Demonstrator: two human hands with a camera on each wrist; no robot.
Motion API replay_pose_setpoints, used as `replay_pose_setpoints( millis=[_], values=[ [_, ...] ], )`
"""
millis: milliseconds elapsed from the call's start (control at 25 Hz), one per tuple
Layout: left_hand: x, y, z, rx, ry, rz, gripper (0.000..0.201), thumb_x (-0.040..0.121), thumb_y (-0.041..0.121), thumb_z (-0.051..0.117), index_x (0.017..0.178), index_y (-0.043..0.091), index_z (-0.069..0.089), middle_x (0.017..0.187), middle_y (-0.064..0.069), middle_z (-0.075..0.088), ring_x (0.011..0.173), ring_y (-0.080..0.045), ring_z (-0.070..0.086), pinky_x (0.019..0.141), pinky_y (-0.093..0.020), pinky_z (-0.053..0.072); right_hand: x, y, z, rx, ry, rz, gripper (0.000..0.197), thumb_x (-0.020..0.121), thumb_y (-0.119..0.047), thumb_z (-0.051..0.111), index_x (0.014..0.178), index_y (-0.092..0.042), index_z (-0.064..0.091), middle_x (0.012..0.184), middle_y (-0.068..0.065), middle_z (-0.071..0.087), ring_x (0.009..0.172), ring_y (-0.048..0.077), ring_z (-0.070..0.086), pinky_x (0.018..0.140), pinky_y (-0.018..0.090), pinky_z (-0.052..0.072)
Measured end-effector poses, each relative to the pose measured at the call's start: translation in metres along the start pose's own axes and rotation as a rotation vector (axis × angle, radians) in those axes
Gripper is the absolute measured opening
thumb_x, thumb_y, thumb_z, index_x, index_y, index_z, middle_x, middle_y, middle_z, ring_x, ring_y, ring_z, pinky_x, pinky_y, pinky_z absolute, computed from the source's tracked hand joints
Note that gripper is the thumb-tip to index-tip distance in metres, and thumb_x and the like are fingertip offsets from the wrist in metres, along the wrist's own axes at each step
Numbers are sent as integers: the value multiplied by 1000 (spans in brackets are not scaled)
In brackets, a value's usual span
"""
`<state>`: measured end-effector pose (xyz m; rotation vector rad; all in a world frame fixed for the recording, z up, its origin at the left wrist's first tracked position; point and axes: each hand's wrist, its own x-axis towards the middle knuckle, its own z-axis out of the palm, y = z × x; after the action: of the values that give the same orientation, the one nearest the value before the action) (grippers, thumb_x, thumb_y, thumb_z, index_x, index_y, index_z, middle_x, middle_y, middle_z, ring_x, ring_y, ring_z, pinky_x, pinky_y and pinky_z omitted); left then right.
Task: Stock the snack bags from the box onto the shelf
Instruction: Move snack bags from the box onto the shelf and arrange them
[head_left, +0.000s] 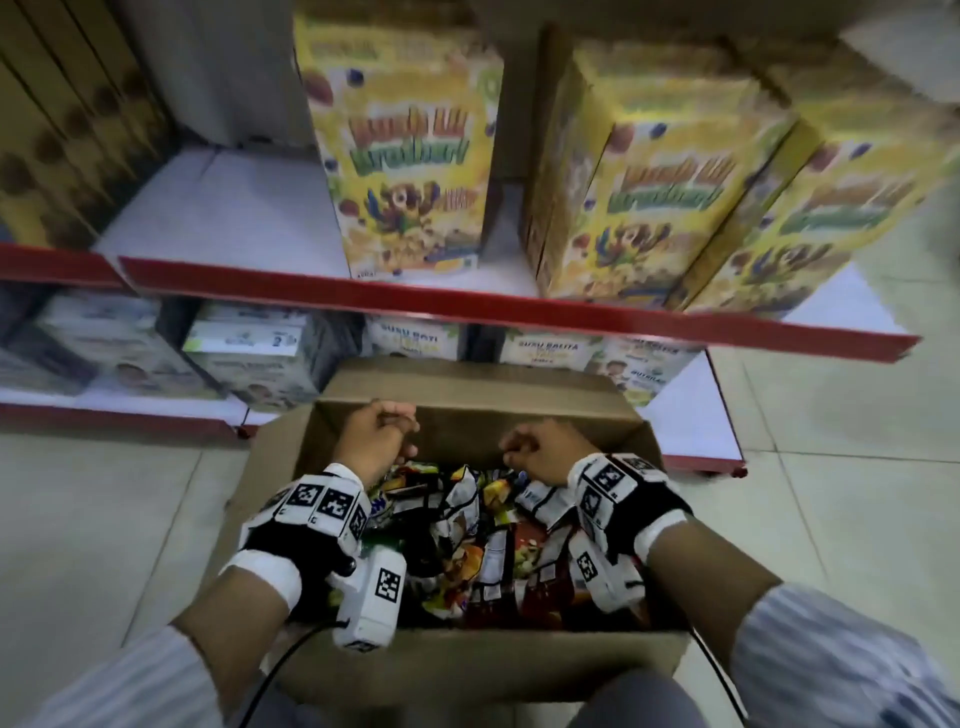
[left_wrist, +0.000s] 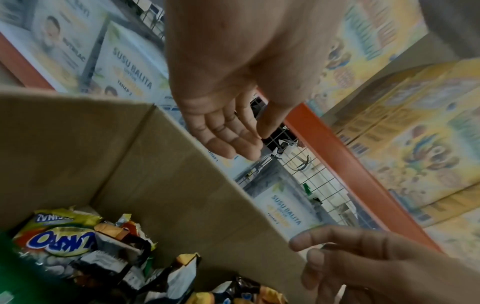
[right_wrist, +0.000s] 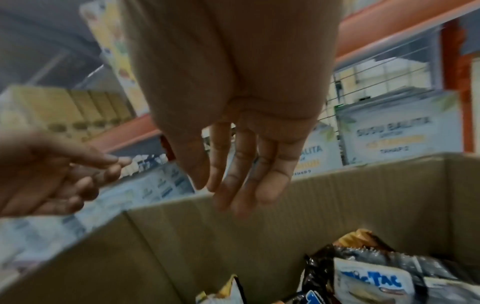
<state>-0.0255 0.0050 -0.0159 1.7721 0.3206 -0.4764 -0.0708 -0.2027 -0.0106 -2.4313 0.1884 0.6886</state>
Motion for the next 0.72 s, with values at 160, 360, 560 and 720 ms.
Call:
replay_pose_setpoints(
  millis=[160, 360, 560, 720],
  values=[
    [45, -50, 2, -28, 15, 12, 14, 94, 0, 47, 101, 8, 56, 75, -2, 59, 33, 1, 53, 37, -11, 40, 66, 9, 51, -274, -198, -106, 55, 86, -18, 65, 138, -23, 47, 142, 5, 47, 126, 25, 47, 99, 27, 39],
    [63, -91, -1, -84, 11, 15, 15, 95, -1, 47, 104, 8, 54, 74, -3, 58, 33, 1, 52, 37, -11, 40, 102, 27, 107, -309, -297, -173, 55, 91, -23, 59, 143, -21, 40, 140, 12, 47, 122, 30, 49, 87, 26, 40],
    [49, -88, -12, -95, 10, 9, 10, 97, 6, 46, 103, 8, 54, 74, -4, 58, 33, 1, 52, 38, -13, 40, 86, 32, 93, -21, -47, -67, 48, 75, -37, 77, 117, -20, 60, 120, 5, 59, 107, 22, 55, 77, 21, 37],
    [29, -57, -15, 69, -168, -65, 41, 99, 40, 40, 85, 6, 59, 63, -1, 69, 43, -4, 61, 51, -21, 42, 56, 21, 59, 554, 308, -42, 39, 68, -36, 82, 90, -19, 55, 91, 3, 63, 79, 17, 59, 69, 24, 46]
  ],
)
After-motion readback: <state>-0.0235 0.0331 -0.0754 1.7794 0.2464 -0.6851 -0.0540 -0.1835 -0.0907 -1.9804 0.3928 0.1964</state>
